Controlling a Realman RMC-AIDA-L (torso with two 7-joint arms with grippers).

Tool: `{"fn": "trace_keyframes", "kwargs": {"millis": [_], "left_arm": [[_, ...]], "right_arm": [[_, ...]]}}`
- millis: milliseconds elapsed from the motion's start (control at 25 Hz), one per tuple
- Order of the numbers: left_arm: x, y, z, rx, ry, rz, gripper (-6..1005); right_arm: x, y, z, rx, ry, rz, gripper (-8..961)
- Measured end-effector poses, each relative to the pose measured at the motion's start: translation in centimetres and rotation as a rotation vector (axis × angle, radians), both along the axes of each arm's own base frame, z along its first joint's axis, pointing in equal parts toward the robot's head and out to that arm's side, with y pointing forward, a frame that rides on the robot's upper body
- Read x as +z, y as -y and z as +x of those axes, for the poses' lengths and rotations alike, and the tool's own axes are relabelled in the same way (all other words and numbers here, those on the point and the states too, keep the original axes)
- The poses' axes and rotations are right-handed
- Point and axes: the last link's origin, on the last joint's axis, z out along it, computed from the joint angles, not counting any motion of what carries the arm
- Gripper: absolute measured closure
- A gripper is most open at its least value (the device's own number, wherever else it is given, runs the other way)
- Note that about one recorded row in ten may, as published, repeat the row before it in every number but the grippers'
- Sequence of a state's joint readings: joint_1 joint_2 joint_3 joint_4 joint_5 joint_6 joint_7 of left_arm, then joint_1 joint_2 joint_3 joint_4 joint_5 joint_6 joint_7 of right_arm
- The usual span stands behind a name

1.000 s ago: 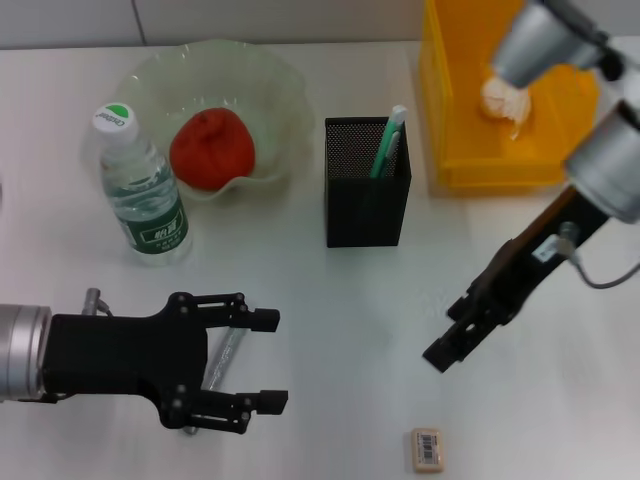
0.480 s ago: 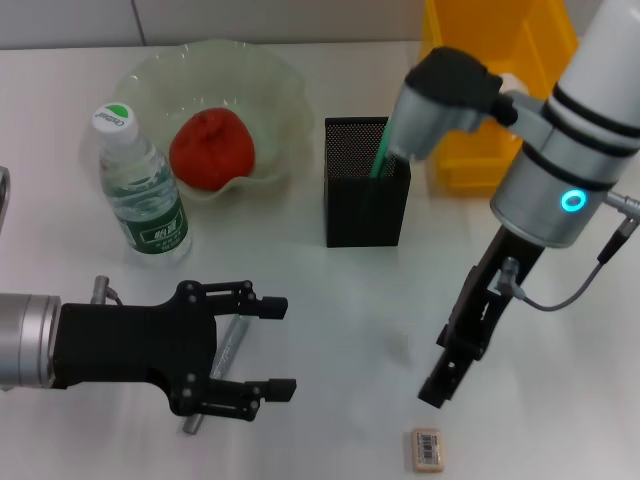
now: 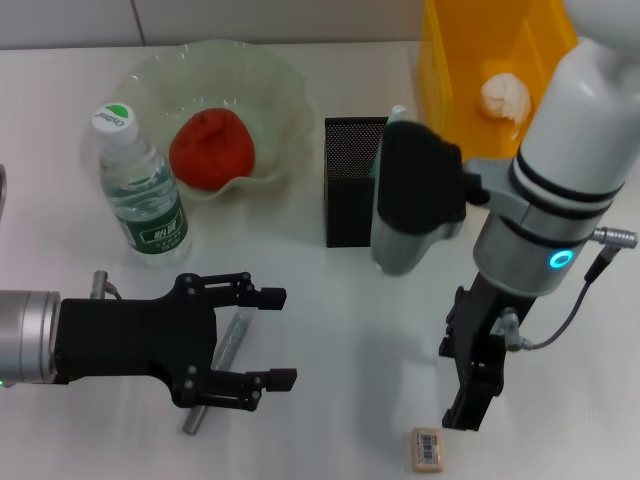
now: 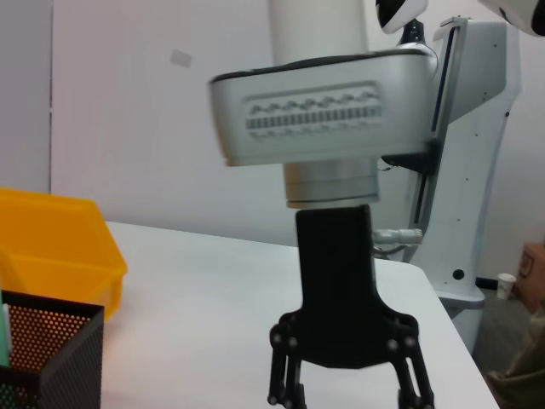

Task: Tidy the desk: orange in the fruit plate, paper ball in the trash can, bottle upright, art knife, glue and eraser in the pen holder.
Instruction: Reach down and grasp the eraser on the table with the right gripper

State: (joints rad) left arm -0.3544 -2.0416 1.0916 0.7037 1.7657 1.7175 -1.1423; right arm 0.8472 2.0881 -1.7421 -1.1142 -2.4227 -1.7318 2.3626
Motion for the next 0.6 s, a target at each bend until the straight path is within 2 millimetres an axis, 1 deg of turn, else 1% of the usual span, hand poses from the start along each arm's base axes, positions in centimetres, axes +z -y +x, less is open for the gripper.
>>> {"fn": "trace_keyframes", "kwargs": {"millis": [240,600], "left_arm": [[0.1,0.0,-0.1,0.014,0.008,0.013,185],[0.2,-0.2,-0.1,0.020,0.010,0.027,185]], "right_arm": [[-0.7,1.1,-1.1,0.064,-0.020,-0.054,122],[-1.1,1.7,-1.4,0.080,-0.027,-0.079,122]]}}
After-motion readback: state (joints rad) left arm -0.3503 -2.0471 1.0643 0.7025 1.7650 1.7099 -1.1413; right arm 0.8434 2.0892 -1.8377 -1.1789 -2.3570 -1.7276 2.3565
